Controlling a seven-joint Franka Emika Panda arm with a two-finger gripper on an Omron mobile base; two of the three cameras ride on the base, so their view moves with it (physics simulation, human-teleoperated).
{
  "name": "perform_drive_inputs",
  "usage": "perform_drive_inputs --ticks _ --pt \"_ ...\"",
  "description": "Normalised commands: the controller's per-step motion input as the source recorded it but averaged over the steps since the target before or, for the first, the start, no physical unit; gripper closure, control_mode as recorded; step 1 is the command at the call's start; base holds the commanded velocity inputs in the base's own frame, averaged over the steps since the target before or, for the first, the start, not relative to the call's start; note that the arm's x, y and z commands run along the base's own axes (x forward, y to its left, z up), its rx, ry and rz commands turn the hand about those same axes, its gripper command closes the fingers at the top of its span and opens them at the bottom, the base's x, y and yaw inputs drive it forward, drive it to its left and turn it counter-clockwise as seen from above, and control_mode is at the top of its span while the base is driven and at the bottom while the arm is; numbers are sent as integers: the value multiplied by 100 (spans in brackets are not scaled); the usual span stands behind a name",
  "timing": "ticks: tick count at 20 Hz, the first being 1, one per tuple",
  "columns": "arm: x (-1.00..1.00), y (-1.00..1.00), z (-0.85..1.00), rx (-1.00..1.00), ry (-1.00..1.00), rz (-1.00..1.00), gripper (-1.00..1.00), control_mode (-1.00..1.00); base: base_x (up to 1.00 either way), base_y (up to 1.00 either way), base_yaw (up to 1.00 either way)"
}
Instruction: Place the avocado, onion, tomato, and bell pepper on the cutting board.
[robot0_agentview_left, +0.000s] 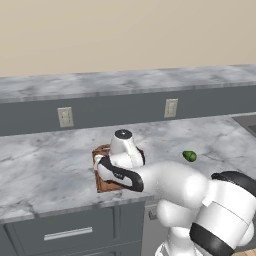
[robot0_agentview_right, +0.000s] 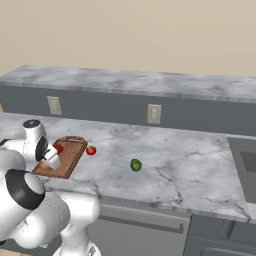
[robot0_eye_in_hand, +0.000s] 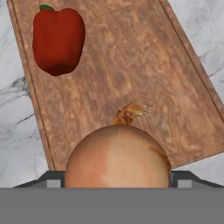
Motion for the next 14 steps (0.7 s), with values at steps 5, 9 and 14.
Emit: perform_drive_inputs --ticks 5,9,14 --pt "29 6 -13 -1 3 0 100 -100 0 0 0" --pt "17 19 -19 -2 3 0 100 -100 0 0 0" --pt "8 18 -29 -2 5 0 100 -100 0 0 0"
